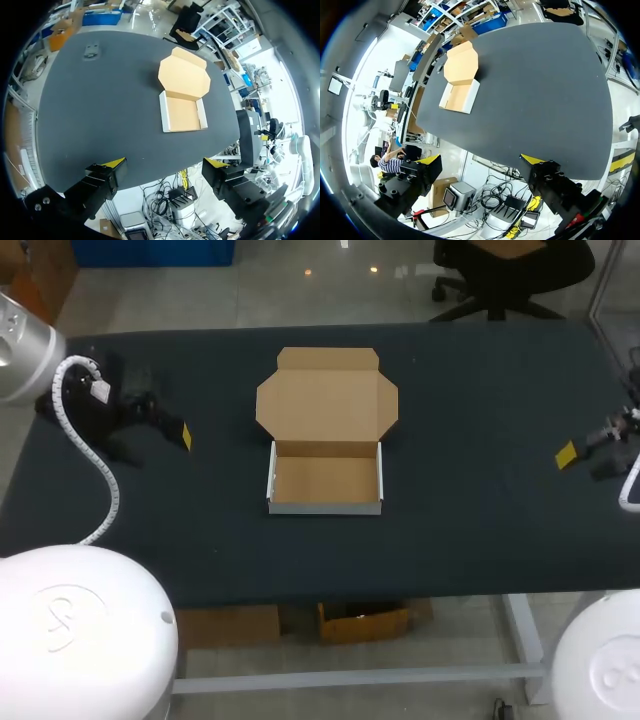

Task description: Assemble the packaging by folding the flat box into shape, placing the metal phone stand inside, and closing the box properly

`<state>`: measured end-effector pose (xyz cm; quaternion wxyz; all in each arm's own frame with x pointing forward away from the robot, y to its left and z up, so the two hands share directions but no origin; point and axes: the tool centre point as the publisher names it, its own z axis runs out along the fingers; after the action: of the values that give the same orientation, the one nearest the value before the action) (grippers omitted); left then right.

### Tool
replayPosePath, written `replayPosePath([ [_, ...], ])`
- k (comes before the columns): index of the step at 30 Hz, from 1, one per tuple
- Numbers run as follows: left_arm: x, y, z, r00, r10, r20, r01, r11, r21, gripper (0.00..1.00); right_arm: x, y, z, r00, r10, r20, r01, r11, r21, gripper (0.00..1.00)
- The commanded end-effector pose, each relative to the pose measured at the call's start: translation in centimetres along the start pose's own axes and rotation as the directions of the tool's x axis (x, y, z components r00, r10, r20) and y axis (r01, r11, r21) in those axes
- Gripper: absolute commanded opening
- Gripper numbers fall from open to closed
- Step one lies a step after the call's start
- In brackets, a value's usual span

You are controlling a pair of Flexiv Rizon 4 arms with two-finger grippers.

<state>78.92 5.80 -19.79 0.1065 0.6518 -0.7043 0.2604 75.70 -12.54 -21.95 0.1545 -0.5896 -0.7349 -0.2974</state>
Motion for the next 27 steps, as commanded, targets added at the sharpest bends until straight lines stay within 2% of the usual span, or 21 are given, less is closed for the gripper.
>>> replayPosePath([
  [1,-0.2,-0.6,0.6,1.0,-0.01,0.01,0.01,1.0,-0.013,1.0,0.0,0.2,-0.1,1.0,0.0,-0.004,0.0,1.0,0.006,1.0],
  [8,-1.3,-2.1,2.0,0.996,-0.024,0.088,0.027,0.999,-0.034,1.0,0.0,0.2,-0.1,1.0,0.0,-0.004,0.0,1.0,0.006,1.0],
  [16,-3.6,-4.0,4.3,0.976,-0.029,0.215,0.049,0.995,-0.087,1.0,0.0,0.2,-0.1,1.0,0.0,-0.004,0.0,1.0,0.006,1.0],
  [27,-6.4,-6.0,5.8,0.958,-0.05,0.281,0.09,0.987,-0.133,1.0,0.0,0.2,-0.1,1.0,0.0,-0.004,0.0,1.0,0.006,1.0],
])
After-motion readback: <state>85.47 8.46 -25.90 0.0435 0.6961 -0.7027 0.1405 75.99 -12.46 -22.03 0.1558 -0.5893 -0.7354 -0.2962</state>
